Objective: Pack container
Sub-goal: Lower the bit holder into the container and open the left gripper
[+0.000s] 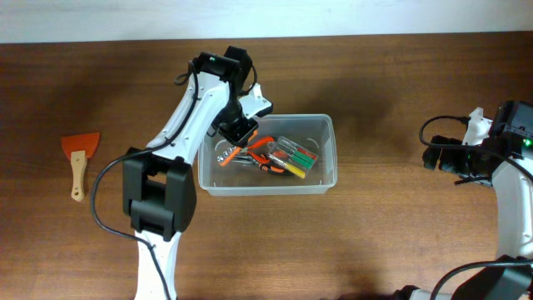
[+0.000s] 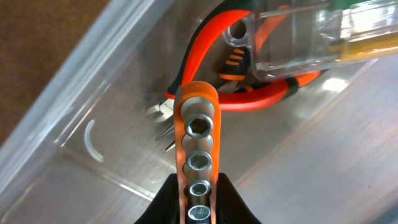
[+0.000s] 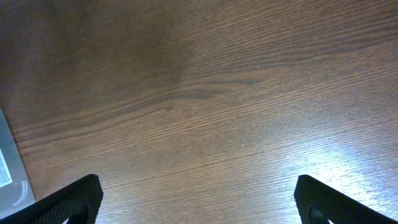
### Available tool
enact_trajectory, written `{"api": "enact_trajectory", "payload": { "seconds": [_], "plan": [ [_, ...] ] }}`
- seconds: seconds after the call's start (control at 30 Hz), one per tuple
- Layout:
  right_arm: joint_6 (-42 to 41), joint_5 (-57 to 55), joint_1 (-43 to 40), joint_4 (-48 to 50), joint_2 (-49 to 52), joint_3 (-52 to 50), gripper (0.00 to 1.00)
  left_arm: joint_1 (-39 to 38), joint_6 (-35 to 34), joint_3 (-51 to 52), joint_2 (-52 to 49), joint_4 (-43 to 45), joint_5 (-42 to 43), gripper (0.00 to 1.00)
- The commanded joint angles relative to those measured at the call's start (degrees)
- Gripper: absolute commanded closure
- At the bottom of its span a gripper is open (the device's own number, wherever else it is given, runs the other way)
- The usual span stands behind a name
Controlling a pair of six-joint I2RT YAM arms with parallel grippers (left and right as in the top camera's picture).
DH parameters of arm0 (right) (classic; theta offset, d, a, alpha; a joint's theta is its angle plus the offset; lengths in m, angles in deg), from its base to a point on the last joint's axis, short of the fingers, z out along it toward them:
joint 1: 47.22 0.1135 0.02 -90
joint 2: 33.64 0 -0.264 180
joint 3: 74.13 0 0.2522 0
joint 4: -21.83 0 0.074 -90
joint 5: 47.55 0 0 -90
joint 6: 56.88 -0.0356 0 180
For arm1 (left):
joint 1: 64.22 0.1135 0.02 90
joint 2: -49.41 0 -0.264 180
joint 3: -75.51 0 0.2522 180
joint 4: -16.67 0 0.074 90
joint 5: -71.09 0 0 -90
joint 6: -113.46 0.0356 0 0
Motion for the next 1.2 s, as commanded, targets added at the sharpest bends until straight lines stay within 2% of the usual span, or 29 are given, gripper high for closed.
{"api": "enact_trajectory", "payload": {
  "seconds": [0.0,1.1,1.17],
  "plan": [
    [-0.48,0.52,-0.15,0.17,0.04,-0.09,0.01,-0.11,0.68,1.31,-2.36,0.11,1.25,0.98],
    [-0.48,0.52,-0.15,0.17,0.04,-0.09,0.01,-0.11,0.7,2.38,-4.7,1.84,2.71,0.97],
    [-0.46,0.52,-0.15,0.17,0.04,-0.09,0.01,-0.11,0.68,2.38,-4.7,1.86,2.71,0.93]
  ]
}}
